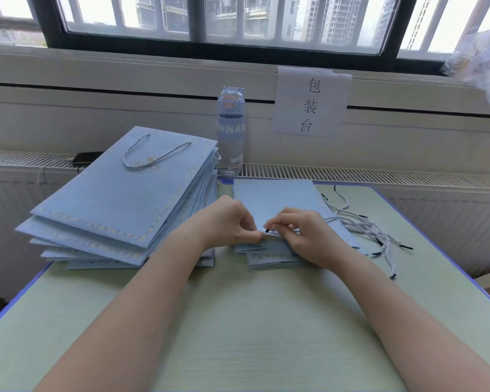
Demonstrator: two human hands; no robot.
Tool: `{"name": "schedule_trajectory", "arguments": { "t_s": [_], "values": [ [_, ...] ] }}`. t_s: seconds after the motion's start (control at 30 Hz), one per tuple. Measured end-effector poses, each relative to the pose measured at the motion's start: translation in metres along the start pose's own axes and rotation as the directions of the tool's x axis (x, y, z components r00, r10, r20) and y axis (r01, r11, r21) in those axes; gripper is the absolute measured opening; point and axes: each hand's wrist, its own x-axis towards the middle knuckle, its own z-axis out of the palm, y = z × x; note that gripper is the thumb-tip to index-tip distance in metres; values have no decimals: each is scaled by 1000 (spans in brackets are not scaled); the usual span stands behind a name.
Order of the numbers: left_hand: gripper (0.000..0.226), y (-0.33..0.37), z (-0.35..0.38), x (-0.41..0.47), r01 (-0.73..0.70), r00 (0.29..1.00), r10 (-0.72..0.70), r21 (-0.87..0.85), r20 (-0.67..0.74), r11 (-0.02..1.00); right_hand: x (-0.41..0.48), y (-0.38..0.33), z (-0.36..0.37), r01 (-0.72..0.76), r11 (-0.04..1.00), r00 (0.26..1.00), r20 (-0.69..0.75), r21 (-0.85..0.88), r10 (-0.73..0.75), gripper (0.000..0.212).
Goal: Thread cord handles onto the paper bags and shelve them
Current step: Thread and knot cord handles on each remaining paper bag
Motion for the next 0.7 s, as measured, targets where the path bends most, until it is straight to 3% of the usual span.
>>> {"name": "schedule_trajectory", "arguments": {
  "t_s": [0.1, 0.17, 0.3, 0.4, 0.53, 0.7],
  "values": [
    [63, 0, 7, 4, -89, 990, 96, 74, -102, 993, -1, -1, -8, -74, 997, 997, -2, 37, 75, 20],
    [68, 2, 8, 5, -150, 969, 165, 92, -183, 984, -2, -2, -13, -66, 997, 998, -4, 33, 66, 19],
    [57, 3, 7, 3, -267, 898, 309, 171, -313, 948, -2, -3, -18, -36, 999, 999, -23, -13, 36, 32],
    [45, 0, 10, 4, -279, 839, 371, 270, -397, 921, 0, -3, -20, -27, 998, 1000, -15, -63, 26, 31],
    [41, 0, 12, 5, -266, 826, 357, 258, -436, 929, 1, -1, -18, 12, 987, 1000, 13, -162, -10, 29],
    [27, 7, 11, 3, -241, 854, 238, 54, -464, 969, 1, -3, -17, -20, 979, 999, -31, -202, 14, 27]
  ]
}}
